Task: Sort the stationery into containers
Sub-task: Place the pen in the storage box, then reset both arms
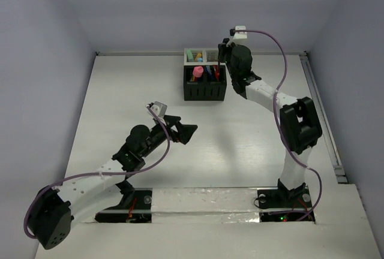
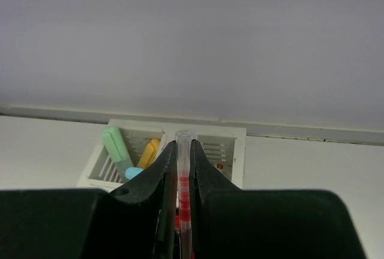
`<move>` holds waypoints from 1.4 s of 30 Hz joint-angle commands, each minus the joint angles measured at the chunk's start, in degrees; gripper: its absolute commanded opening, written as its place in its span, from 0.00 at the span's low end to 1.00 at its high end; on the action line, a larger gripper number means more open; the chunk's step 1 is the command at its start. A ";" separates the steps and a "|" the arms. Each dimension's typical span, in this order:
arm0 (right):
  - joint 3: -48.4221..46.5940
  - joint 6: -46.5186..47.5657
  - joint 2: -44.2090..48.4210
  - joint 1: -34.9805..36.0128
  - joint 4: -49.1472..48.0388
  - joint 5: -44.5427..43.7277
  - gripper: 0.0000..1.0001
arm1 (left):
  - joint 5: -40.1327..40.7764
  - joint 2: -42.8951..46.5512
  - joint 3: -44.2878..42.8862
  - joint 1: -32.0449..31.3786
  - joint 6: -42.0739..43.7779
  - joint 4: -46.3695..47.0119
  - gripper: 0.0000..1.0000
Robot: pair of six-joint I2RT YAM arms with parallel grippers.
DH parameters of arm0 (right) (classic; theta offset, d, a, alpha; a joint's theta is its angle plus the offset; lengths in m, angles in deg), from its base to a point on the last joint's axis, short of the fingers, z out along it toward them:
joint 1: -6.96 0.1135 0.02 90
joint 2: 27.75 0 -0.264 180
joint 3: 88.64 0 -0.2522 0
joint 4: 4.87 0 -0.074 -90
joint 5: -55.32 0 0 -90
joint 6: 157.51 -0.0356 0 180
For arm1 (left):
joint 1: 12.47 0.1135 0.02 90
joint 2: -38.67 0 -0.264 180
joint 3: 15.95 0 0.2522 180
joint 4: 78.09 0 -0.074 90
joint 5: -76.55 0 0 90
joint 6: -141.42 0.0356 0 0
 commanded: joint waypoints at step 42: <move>55.43 -26.79 80.84 -0.42 14.85 11.74 1.00 | 11.28 22.26 -19.61 -0.03 -5.65 -29.34 0.99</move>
